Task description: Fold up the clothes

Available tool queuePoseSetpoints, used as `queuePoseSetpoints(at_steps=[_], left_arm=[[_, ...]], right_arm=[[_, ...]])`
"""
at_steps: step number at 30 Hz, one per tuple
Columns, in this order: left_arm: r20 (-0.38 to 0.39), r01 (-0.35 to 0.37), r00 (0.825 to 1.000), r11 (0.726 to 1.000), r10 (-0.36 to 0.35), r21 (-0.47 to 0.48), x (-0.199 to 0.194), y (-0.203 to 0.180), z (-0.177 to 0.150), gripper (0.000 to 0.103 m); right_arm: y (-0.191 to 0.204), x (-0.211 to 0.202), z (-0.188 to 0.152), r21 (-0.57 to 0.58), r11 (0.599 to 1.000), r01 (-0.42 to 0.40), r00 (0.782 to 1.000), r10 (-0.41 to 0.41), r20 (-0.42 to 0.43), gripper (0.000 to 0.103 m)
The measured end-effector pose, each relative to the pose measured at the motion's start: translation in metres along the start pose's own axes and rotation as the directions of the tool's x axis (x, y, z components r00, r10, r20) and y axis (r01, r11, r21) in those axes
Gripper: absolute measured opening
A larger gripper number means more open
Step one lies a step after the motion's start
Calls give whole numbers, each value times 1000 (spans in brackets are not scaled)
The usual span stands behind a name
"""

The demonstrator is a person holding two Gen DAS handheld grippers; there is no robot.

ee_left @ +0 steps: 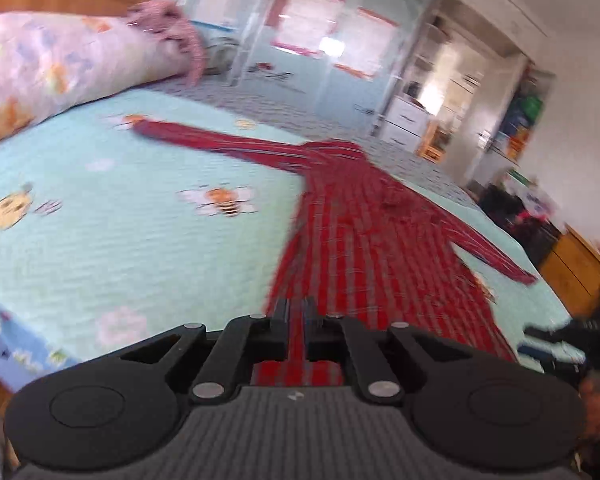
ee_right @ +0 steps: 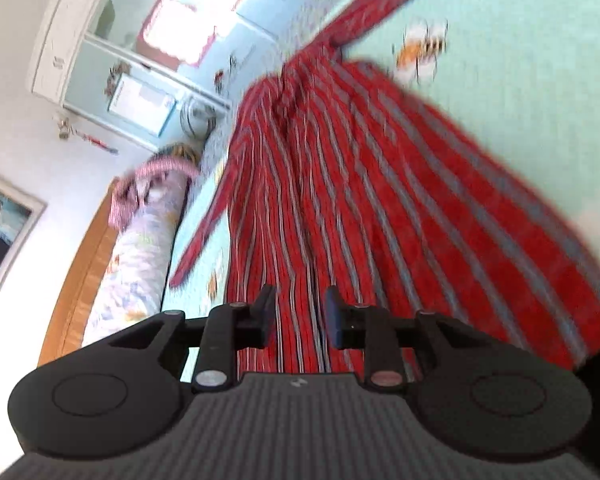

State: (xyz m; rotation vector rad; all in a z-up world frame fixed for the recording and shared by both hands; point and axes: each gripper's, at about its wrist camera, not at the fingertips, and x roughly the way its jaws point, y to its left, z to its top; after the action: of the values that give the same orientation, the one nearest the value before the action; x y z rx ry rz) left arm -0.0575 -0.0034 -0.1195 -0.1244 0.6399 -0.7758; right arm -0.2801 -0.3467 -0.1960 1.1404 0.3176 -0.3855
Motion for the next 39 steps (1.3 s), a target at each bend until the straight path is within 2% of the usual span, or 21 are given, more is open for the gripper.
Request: queuePoseSetpoints(at_steps=[9,14,18,22,24,27,28,30,31,32,33,34,35,37,39], left_arm=[[-89,92,992,992,-83,92,54,-41,13,6],[-145,113,985,985,-94,128,85,-60,15,7],[-205,130,974,978,-96,161,119,-75,14,7],[-272,154,957,969,-97,195,159,-89,12,7],[-305,165,947,968,-101,190,177,-91,11,7],[-352,180,929,968,-109,174,204,-93,11,7],[-365,183,924,969,-112,166,213,-93,12,7],[-384,188,916,970,-117,152,228,-92,12,7],[-391,190,913,971,-120,146,234,-92,12,7],[-396,191,910,971,-122,141,239,-91,12,7],[-400,190,908,972,-122,135,243,-90,12,7],[-402,187,907,974,-121,128,246,-89,12,7],[-404,183,907,976,-120,121,249,-88,12,7],[-407,170,906,979,-112,109,253,-84,12,7],[-412,157,905,983,-103,97,257,-80,12,7]], right_arm=[[-12,17,77,-27,998,50,994,-47,99,41],[-29,54,145,-44,997,70,992,-65,109,42],[-42,100,200,-66,995,71,994,-65,92,52],[-92,166,252,133,990,44,993,-58,101,52],[-117,193,275,234,972,27,993,-53,108,52],[-145,240,302,380,924,-34,991,-18,132,52],[-149,253,311,403,914,-49,989,-13,151,52],[-144,274,333,389,921,-31,981,-45,187,52],[-141,284,344,380,925,-20,977,-63,205,51],[-138,294,355,371,929,-9,972,-80,223,42],[-134,304,367,354,935,24,969,-109,222,8],[-129,310,384,326,943,61,965,-139,222,4],[-123,317,402,296,950,98,960,-169,224,4],[-103,310,440,226,970,87,938,-156,310,4],[-74,299,472,106,991,83,911,-118,396,4]])
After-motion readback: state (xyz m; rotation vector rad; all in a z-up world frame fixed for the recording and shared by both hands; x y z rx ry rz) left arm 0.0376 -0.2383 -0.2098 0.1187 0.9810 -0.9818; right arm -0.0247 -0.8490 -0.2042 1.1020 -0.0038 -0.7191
